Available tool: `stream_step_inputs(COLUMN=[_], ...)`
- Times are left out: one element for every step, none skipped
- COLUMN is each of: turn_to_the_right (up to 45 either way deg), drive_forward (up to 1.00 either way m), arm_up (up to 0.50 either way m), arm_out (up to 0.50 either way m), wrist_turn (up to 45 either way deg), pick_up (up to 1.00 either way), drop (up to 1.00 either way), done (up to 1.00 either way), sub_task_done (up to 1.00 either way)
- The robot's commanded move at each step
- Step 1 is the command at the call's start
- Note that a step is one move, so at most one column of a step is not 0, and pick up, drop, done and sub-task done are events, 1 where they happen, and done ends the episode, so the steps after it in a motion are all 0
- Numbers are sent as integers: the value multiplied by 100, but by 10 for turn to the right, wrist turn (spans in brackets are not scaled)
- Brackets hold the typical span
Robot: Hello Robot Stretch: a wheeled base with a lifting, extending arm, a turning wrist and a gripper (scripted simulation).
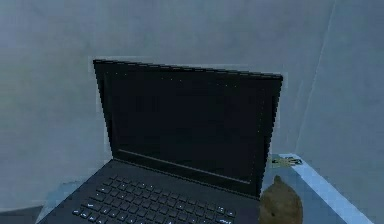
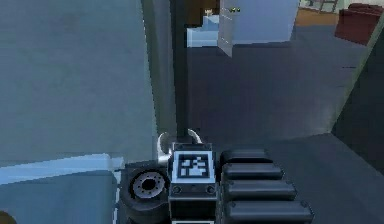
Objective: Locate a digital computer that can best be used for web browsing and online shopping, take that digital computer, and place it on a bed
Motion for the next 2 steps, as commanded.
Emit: stream_step_inputs(turn_to_the_right=[30, -60], drive_forward=[0, 0], arm_up=[0, 0], arm_out=[0, 0], wrist_turn=[0, 0], pick_up=[0, 0], drop=[0, 0], done=[0, 0], sub_task_done=[0, 0])
